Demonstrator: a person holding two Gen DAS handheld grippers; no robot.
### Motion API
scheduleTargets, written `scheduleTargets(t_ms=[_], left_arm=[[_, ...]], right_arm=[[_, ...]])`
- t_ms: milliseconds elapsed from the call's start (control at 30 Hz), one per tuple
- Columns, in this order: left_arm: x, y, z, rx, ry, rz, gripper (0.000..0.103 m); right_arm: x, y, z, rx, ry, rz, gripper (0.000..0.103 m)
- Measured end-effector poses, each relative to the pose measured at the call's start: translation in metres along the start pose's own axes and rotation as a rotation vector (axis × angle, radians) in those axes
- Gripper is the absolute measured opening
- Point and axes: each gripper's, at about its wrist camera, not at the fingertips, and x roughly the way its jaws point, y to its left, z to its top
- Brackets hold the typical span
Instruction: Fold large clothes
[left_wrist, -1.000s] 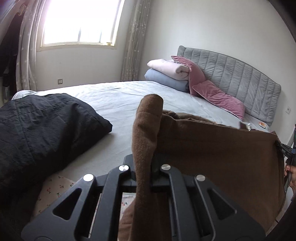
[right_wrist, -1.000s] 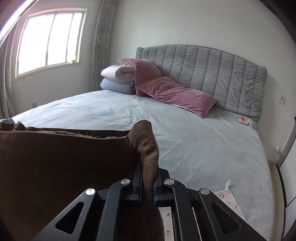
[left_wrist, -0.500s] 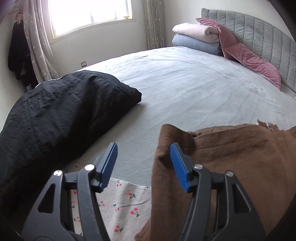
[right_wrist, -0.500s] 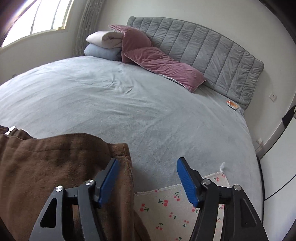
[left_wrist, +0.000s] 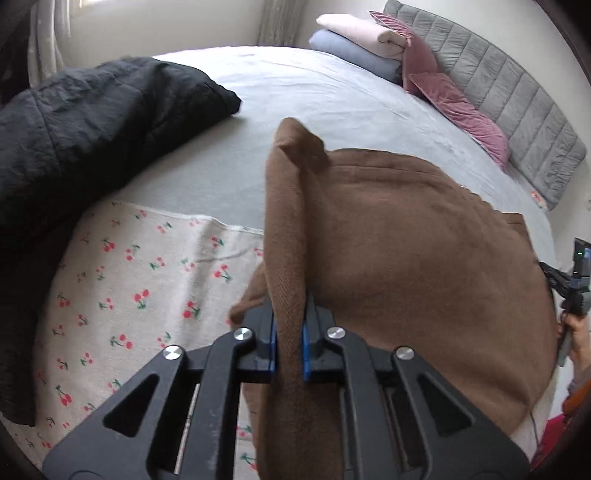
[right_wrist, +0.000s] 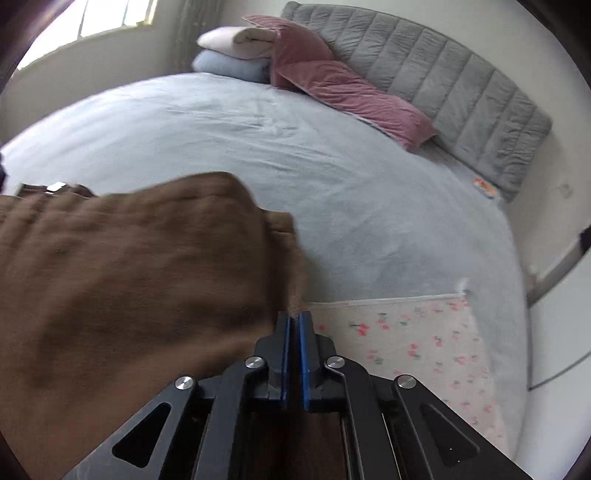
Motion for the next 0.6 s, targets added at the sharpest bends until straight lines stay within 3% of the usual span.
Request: scheduleTargets(t_ms=[67, 100, 167, 200, 267, 333, 433, 600], left_arm=[[0.016, -0.003, -0.002, -0.008, 0.064, 0.029, 0.017], [0.012, -0.008, -0.002, 0.017, 0.053, 0.057, 0.021], [-0.007, -0.015, -0.003, 0.061, 0.012, 0.099, 0.036], [-0.019, -0.013, -0.005, 0.071, -0.001, 0.094, 0.041], [-0.040, -0.009, -0.013, 0.061, -0.010, 0.056, 0.063], [-0.065, -0.001, -0.026, 0.033, -0.014, -0.007, 0.065], [-0.086, 0.012, -0.050, 0.000, 0.020, -0.072, 0.072], [-0.102, 0.032, -0.099, -0.132, 0.113, -0.214, 0.073]], right_arm=[[0.000, -0.022, -0.002, 0.097, 0.030, 0.118, 0.005], [-0.007, -0.032, -0.004, 0.129, 0.028, 0.157, 0.009], [-0.026, -0.046, -0.011, 0.119, 0.018, 0.223, 0.021], [-0.037, -0.050, -0.015, 0.095, 0.010, 0.246, 0.031], [-0.062, -0.061, -0.030, 0.074, -0.011, 0.288, 0.049], [-0.085, -0.076, -0.049, 0.102, -0.028, 0.367, 0.062], [-0.106, -0.093, -0.083, 0.190, 0.002, 0.466, 0.066], [-0.119, -0.109, -0.154, 0.336, 0.096, 0.579, 0.069]])
